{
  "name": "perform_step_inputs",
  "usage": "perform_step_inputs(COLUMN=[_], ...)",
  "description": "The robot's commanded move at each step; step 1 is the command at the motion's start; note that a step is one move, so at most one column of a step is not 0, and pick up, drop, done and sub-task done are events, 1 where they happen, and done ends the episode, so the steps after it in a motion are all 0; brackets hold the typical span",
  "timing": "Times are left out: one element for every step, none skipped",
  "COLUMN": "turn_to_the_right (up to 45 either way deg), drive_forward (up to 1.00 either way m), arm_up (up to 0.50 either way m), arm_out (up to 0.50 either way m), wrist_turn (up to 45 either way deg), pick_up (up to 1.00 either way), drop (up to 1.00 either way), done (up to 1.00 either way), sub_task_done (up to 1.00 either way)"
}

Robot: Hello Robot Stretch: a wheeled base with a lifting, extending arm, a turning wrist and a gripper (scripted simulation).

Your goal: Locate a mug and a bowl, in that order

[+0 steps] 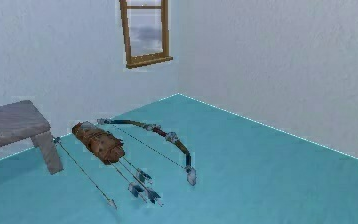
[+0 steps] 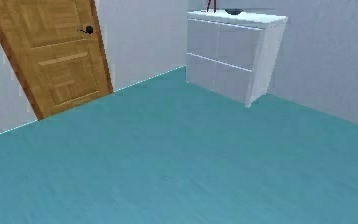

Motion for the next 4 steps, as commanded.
perform_step_inputs(turn_to_the_right=[0.0, 45.0, 45.0, 33.0], drive_forward=[0.2, 0.0, 0.0, 0.0], arm_up=[0.0, 0.0, 0.0, 0.0], arm_out=[0.0, 0.0, 0.0, 0.0], wrist_turn=[0.0, 0.0, 0.0, 0.0], pick_up=[0.0, 0.0, 0.0, 0.0], drop=[0.0, 0.0, 0.0, 0.0], done=[0.0, 0.0, 0.0, 0.0], sub_task_done=[0.0, 0.0, 0.0, 0.0])
